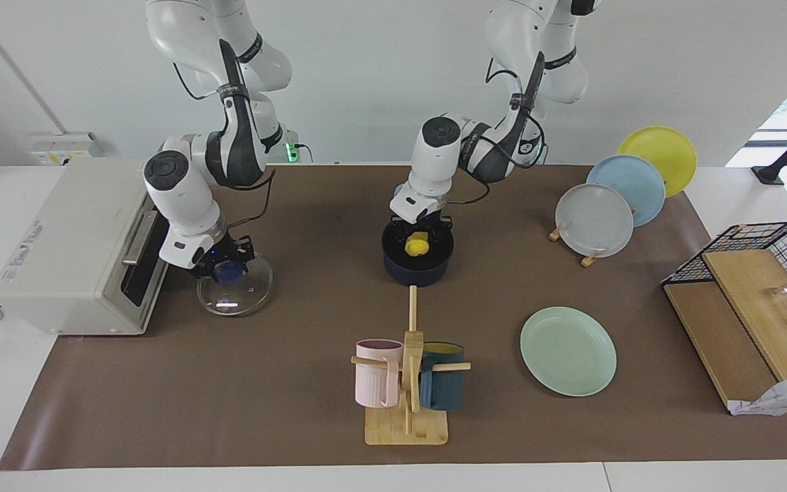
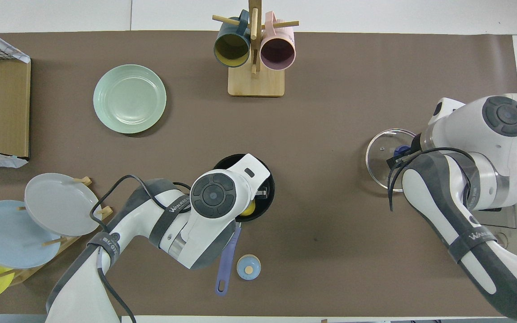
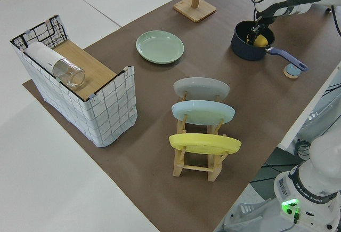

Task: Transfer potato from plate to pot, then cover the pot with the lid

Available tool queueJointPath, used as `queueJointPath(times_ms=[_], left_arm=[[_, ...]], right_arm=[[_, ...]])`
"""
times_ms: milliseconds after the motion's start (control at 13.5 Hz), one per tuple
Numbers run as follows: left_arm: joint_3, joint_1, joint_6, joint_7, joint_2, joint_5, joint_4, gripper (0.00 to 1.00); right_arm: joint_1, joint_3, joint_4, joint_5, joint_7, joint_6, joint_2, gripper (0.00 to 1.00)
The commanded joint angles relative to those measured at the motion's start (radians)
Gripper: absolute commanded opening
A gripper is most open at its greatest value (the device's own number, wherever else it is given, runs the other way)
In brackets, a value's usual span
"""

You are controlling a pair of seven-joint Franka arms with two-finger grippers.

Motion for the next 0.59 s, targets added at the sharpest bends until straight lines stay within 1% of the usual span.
queueJointPath(times_ms=[0,74,296,519], left_arm=[[0.02,-0.025,0.03,-0.008,-0.001,-0.004,-0.014,0.0],[0.02,-0.031,0.03,-0.01,-0.001,-0.004,-0.015,0.0],[0.02,-0.038,0.042,-0.014,0.012,-0.002,-0.015,0.0],[0.022,-0.044,0.051,-0.003,0.022,0.021,-0.015,0.0]], right_arm=[[0.084,0.002,0.147,0.009,0.117,-0.16,0.013,0.0],[0.105,0.002,0.194,0.009,0.148,-0.205,0.031,0.0],[0.132,0.002,0.297,0.011,0.161,-0.277,0.056,0.0],[0.156,0.002,0.334,0.009,0.222,-0.308,0.067,0.0]])
